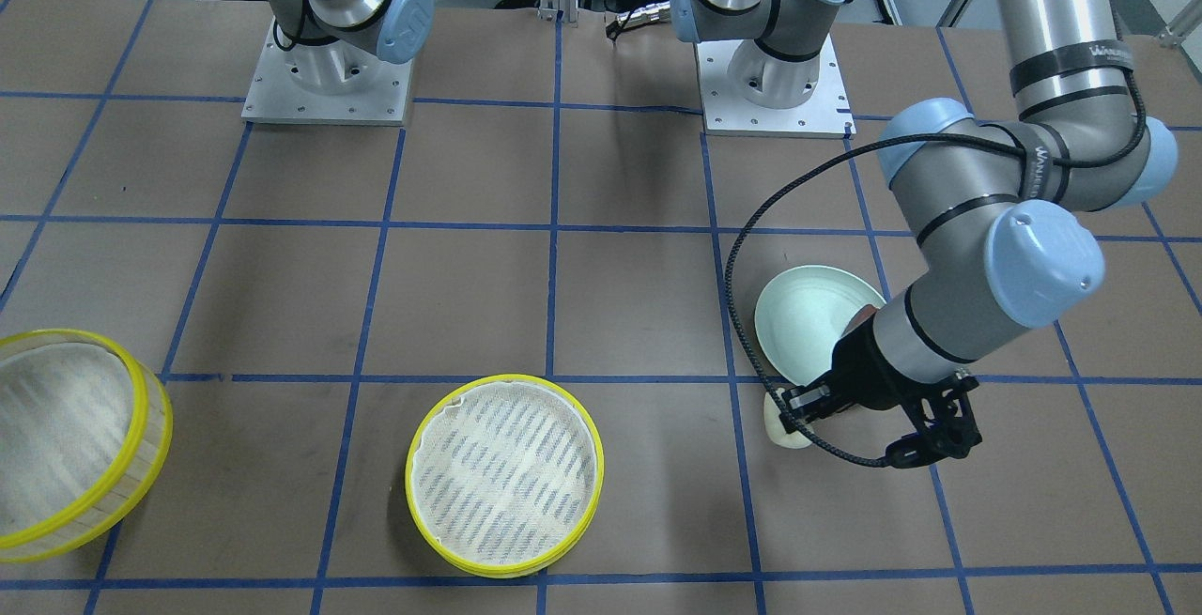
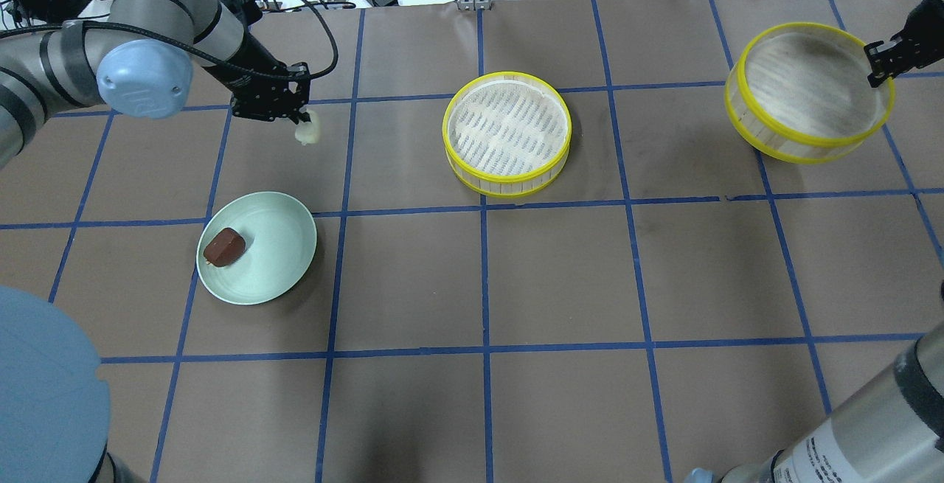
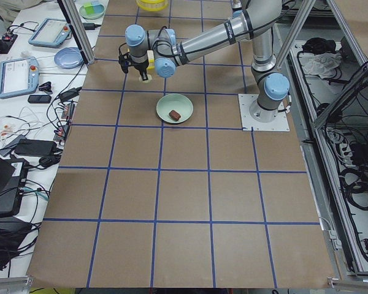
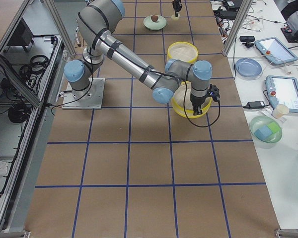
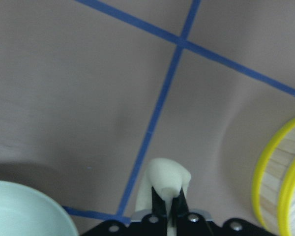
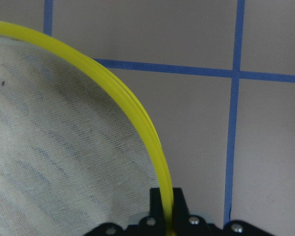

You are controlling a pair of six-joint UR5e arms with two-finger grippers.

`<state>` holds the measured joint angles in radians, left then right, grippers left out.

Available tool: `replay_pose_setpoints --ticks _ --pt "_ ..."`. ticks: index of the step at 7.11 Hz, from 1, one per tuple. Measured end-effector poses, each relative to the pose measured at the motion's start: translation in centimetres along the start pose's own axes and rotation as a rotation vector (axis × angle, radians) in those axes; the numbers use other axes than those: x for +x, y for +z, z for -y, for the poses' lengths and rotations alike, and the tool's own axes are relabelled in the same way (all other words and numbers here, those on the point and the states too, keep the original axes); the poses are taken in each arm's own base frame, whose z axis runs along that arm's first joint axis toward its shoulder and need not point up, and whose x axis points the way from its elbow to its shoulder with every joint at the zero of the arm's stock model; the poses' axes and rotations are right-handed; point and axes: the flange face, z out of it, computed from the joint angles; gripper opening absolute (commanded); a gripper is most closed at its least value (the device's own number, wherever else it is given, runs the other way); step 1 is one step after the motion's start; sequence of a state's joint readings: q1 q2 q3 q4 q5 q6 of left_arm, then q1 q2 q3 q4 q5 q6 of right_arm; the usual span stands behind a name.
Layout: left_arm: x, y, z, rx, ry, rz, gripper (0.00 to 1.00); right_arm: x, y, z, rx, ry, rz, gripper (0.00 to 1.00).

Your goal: Stack buns with steamer

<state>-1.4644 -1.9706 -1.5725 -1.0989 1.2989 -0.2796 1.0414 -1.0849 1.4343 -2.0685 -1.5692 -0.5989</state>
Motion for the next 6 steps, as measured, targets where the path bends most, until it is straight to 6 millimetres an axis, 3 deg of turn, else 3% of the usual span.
replay_pose_setpoints --ticks 1,3,5,6 --pt "3.6 0.8 -1.1 0.039 -0.034 -0.050 0.00 -0.3 -0.4 0.0 -0.002 0.008 0.003 0.00" --pt "9.0 3.2 -3.3 0.044 -0.076 -0.167 0.00 -0.8 -0.8 0.1 -0.001 0.026 0.004 0.00" --pt "13.0 7.6 -5.5 0.025 -0.051 -0.216 0.00 -1.5 -1.3 0.2 0.003 0.025 0.001 0.00" --pt "14.0 9.8 -6.3 0.009 -0.036 -0.213 0.09 -1.6 -1.5 0.2 0.005 0.024 0.000 0.00"
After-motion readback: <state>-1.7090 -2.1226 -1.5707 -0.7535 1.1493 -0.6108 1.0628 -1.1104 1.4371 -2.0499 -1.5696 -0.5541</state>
